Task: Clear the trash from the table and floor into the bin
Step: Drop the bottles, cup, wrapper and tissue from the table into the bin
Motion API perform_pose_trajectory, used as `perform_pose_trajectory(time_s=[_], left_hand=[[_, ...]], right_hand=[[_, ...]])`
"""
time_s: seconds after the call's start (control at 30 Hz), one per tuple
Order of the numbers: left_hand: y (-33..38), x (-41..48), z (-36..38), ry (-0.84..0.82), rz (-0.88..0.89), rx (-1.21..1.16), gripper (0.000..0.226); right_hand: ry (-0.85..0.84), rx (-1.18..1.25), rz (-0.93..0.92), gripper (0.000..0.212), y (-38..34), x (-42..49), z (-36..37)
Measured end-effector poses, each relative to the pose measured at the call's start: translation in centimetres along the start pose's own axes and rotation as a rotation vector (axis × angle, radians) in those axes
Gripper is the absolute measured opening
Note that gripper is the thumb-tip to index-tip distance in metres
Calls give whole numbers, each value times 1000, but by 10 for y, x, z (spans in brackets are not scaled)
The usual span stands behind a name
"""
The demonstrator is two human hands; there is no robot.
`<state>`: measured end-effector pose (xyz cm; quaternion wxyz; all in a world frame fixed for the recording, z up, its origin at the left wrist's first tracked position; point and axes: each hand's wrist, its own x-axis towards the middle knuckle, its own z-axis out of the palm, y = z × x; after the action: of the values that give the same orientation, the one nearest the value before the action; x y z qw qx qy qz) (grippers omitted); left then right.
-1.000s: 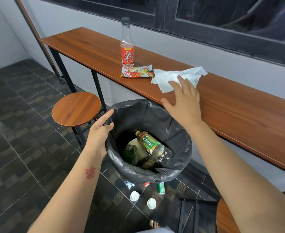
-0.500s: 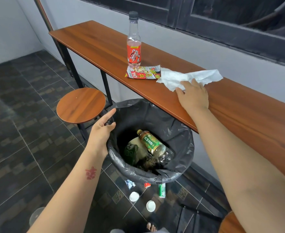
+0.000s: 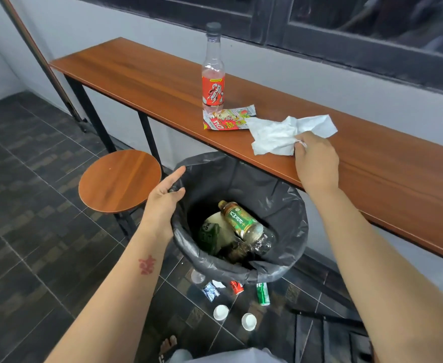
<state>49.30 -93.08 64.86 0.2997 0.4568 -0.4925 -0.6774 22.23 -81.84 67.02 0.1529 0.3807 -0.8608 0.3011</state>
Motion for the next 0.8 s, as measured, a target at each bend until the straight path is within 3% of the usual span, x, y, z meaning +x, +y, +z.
perform_pose_trajectory(time_s=[0.37, 0.47, 0.6, 0.8], left_hand=[[18, 35, -69, -119, 54, 66, 50], [23, 43, -89, -117, 58, 92, 49], [29, 51, -113, -121, 73, 92, 48], [36, 70, -139, -5, 79, 67, 46]], right_hand=[[39, 24, -171, 21, -94, -109, 26], [-112, 5, -221, 23, -112, -133, 37], [-421, -17, -142, 26, -134, -139, 54], [-699, -76, -159, 35, -163, -123, 70]])
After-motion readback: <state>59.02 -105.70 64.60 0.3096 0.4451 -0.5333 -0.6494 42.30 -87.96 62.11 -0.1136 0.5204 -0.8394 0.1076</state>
